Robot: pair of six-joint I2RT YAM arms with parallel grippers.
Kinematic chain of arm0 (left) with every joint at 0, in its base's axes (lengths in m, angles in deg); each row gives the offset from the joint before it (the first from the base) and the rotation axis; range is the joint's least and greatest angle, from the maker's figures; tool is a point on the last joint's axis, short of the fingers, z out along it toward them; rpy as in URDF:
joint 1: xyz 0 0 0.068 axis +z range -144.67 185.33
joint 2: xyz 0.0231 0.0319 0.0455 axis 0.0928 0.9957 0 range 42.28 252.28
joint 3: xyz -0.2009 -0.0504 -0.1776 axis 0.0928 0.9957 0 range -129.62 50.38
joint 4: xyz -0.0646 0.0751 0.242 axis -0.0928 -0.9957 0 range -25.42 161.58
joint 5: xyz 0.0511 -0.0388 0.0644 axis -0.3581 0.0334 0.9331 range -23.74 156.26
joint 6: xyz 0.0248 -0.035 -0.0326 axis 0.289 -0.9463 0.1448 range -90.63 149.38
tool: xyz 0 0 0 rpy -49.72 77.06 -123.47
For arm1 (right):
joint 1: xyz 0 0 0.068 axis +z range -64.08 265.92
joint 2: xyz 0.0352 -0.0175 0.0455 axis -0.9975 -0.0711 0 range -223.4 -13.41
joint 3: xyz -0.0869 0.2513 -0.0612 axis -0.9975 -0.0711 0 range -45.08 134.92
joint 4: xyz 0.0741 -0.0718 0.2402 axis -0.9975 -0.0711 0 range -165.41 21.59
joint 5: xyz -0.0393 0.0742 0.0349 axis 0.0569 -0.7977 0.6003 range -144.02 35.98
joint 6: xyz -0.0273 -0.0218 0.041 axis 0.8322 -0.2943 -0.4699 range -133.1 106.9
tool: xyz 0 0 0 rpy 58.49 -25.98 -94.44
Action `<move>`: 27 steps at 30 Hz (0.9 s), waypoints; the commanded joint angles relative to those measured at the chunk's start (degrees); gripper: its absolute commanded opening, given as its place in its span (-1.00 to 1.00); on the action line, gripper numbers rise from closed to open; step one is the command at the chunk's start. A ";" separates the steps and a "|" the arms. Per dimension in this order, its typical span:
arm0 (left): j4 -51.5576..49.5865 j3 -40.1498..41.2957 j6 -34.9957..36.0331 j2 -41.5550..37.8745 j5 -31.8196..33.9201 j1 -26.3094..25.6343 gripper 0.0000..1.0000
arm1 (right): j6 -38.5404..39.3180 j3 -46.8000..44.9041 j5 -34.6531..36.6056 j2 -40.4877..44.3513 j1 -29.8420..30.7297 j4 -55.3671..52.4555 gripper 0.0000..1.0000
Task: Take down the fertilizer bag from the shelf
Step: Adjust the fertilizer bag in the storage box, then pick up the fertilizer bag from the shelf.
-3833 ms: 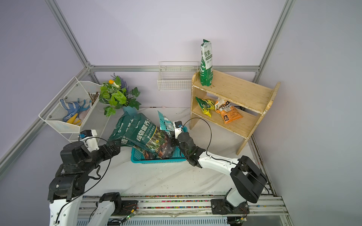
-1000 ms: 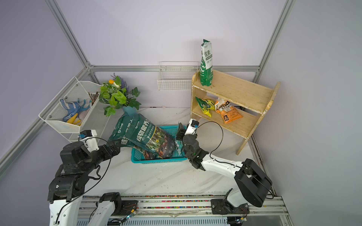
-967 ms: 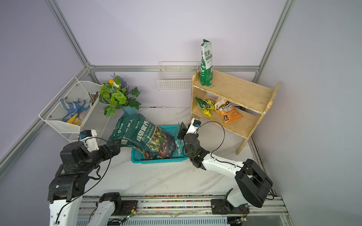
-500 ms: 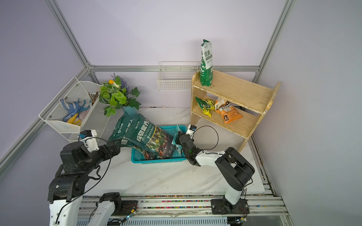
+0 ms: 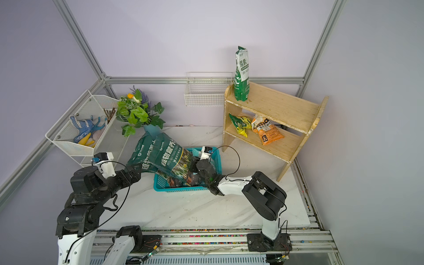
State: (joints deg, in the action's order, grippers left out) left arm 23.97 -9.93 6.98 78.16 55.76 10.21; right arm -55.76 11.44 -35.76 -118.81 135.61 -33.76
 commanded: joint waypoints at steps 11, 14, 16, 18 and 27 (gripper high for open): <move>0.77 2.57 -0.20 -0.55 -0.53 0.29 1.00 | 13.26 0.58 4.67 13.56 0.49 -6.84 -0.01; 0.77 2.55 -0.20 -0.46 -0.42 0.30 1.00 | 19.58 4.25 6.37 20.92 0.32 -12.35 0.43; 0.77 2.55 -0.26 -0.46 -0.45 0.30 1.00 | 23.94 11.08 7.52 23.71 0.16 -21.44 0.52; 0.76 2.57 -0.28 -0.38 -0.41 0.38 1.00 | 27.53 18.20 8.35 24.61 0.14 -29.27 0.61; 0.77 2.57 -0.28 -0.37 -0.72 0.37 1.00 | 34.27 60.99 15.60 12.90 -3.98 -65.98 0.97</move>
State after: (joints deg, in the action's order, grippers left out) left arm 23.97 -9.89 6.96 78.16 55.76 10.21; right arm -25.25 65.66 -24.20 -102.05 133.17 -82.06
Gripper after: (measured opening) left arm 0.997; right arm 0.975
